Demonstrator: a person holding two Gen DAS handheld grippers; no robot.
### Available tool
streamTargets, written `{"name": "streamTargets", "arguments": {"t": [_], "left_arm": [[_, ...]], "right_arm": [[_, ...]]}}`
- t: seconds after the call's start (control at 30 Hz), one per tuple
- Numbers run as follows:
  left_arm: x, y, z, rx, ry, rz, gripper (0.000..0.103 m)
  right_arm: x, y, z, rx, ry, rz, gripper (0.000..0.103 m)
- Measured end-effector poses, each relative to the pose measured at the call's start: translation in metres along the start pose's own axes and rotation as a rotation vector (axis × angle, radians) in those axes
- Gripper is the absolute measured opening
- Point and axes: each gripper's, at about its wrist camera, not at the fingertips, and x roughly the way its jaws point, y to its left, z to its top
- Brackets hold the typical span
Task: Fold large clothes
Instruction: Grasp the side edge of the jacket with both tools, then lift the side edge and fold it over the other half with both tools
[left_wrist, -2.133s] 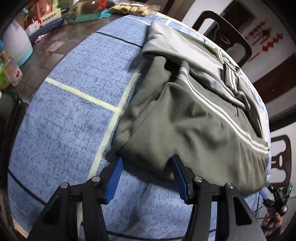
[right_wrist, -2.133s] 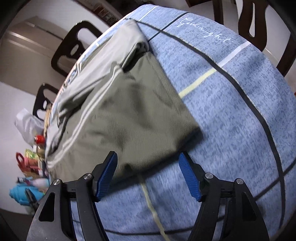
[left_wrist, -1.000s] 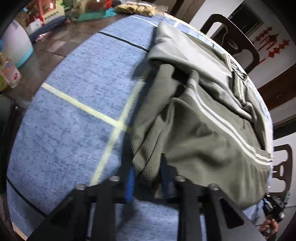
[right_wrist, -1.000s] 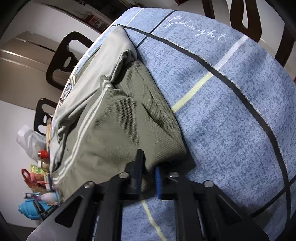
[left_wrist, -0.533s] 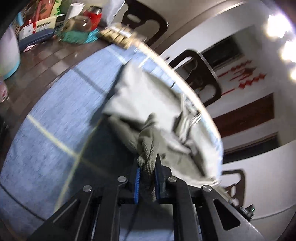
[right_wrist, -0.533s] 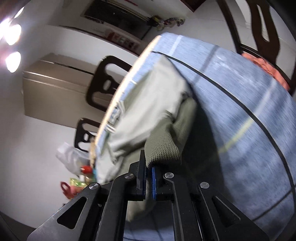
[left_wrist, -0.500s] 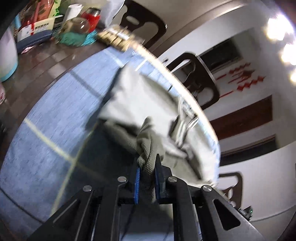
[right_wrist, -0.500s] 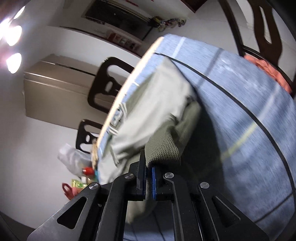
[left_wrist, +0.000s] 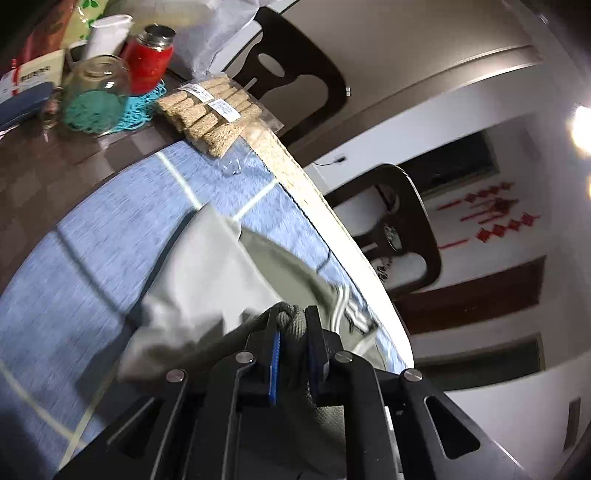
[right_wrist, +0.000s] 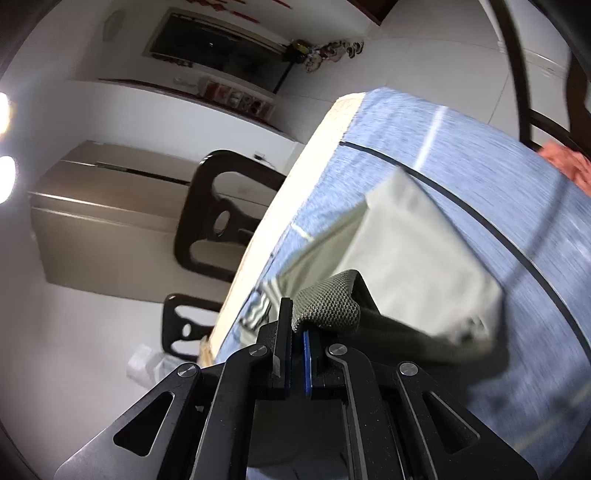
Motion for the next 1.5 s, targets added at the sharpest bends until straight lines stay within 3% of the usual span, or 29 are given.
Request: {"name": "streamTargets", "arguments": {"t": [0.13,0.2,0.3,0.43,0.5,0.57,0.63,0.77,0.9,1.0,1.1,1.13,1.2,1.33,1.43,1.5], "left_arm": [[0.048,-0.009,0.032,0.009,0.015,0.055,0.012],[0.073,-0.008,0.045,0.004,0.034,0.068,0.013],[0.107,-0.009,0.056,0.026,0.077,0.133,0.016],[0.108,-0.017,0.066,0.086,0.057,0.155,0.022],[0.091,-0.02,0.07,0.1,0.011,0.124,0.029],[0.068,-0.022,0.069,0.12,-0.049,0.124,0.046],[0.054,-0.027,0.059,0.168,-0.077,0.135,0.048],[0.075,-0.049,0.021,0.319,0.021,0.117,0.048],[0.134,-0.074,-0.037,0.477,0.206,0.13,0.048],[0.163,-0.08,-0.059,0.534,0.217,0.159,0.048],[0.186,-0.076,-0.05,0.519,0.189,0.213,0.048],[0.195,-0.072,-0.046,0.504,0.194,0.221,0.048],[0.203,-0.069,-0.042,0.531,0.177,0.233,0.048],[0.201,-0.08,-0.048,0.652,0.173,0.28,0.048],[0.174,-0.07,-0.04,0.626,0.145,0.245,0.047],[0.153,-0.056,-0.032,0.628,0.097,0.28,0.046]], "right_arm": [[0.052,0.015,0.035,-0.023,0.038,-0.064,0.005],[0.079,0.014,0.047,-0.032,0.079,-0.099,0.01],[0.108,0.008,0.054,-0.026,0.124,-0.167,0.022],[0.09,0.027,0.046,-0.138,0.031,-0.102,0.047],[0.074,0.04,0.037,-0.236,0.011,-0.069,0.047],[0.068,0.047,0.026,-0.323,0.037,-0.051,0.047],[0.07,0.052,0.006,-0.436,0.091,-0.062,0.047],[0.102,0.054,-0.029,-0.569,0.193,-0.117,0.046],[0.147,0.058,-0.058,-0.644,0.266,-0.156,0.031],[0.173,0.062,-0.06,-0.702,0.247,-0.235,0.03],[0.186,0.063,-0.045,-0.732,0.187,-0.323,0.026],[0.192,0.06,-0.041,-0.725,0.188,-0.343,0.019],[0.193,0.057,-0.04,-0.735,0.172,-0.352,0.016],[0.178,0.066,-0.049,-0.826,0.139,-0.39,0.017],[0.142,0.054,-0.044,-0.825,0.064,-0.394,0.019],[0.123,0.032,-0.035,-0.807,0.031,-0.448,0.019]]}}
